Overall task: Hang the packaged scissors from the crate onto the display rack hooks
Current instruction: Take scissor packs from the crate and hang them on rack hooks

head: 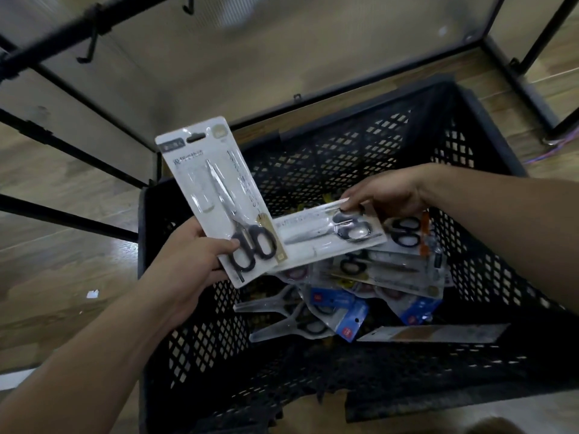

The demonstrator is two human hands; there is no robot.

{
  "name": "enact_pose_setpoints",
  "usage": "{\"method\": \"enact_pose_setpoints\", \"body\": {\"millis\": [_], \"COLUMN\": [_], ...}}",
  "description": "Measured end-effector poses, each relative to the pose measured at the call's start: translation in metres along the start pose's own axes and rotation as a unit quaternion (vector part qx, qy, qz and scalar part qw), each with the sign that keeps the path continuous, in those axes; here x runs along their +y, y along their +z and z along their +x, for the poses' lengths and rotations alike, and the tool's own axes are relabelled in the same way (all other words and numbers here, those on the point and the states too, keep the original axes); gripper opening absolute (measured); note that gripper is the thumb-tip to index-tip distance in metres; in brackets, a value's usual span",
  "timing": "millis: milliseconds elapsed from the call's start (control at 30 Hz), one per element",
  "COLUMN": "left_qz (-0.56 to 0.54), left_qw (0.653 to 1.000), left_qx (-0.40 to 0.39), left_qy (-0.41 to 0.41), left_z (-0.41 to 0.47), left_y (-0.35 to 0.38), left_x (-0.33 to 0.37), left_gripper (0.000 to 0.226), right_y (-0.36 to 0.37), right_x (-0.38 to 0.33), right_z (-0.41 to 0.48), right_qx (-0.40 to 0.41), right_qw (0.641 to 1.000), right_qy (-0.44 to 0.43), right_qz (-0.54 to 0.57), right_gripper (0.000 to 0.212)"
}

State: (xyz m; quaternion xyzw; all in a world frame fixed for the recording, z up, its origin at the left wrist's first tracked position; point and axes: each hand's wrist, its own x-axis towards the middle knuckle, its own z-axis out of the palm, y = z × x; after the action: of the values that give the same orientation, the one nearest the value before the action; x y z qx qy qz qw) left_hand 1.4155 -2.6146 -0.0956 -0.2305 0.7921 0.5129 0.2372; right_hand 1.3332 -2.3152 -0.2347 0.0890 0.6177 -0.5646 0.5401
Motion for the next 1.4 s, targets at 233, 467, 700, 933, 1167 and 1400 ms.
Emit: {"method": "enact_pose_setpoints", "body": {"millis": [233, 467, 700, 933, 1167, 1400], "left_qz": [-0.003, 0.047, 0.065, 0.084, 0.086, 0.094], "left_qw": [1.000, 0.999, 0.998, 0.996, 0.996, 0.995], "left_qx": [0.016, -0.009, -0.013, -0.018, -0.010, 0.008], "left_qy": [0.015, -0.011, -0.017, -0.013, -0.003, 0.008], "left_z": [0.001, 0.003, 0.008, 0.014, 0.017, 0.021], "left_y": [-0.006, 0.000, 0.000, 0.005, 0.007, 0.009], "left_x": [-0.002, -0.014, -0.016, -0.017, -0.007, -0.005], "left_gripper": [0.037, 0.043, 0.044, 0.045, 0.047, 0.046], "right_y": [0.000, 0.015, 0.027, 0.019, 0.011, 0.019], "right_x": [0.006, 0.001, 0.003, -0.007, -0.001, -0.012], "right_z": [-0.001, -0.005, 0.002, 0.001, -0.005, -0.009], "right_qx": [-0.073, -0.071, -0.106, -0.066, -0.053, -0.036], "right_qw": [0.996, 0.997, 0.990, 0.997, 0.997, 0.999], "right_qy": [0.015, 0.010, -0.005, -0.008, 0.034, -0.013], "right_qz": [-0.040, -0.017, -0.096, -0.045, -0.037, -0.014], "right_gripper": [0.062, 0.046, 0.029, 0.020, 0.031, 0.020]}}
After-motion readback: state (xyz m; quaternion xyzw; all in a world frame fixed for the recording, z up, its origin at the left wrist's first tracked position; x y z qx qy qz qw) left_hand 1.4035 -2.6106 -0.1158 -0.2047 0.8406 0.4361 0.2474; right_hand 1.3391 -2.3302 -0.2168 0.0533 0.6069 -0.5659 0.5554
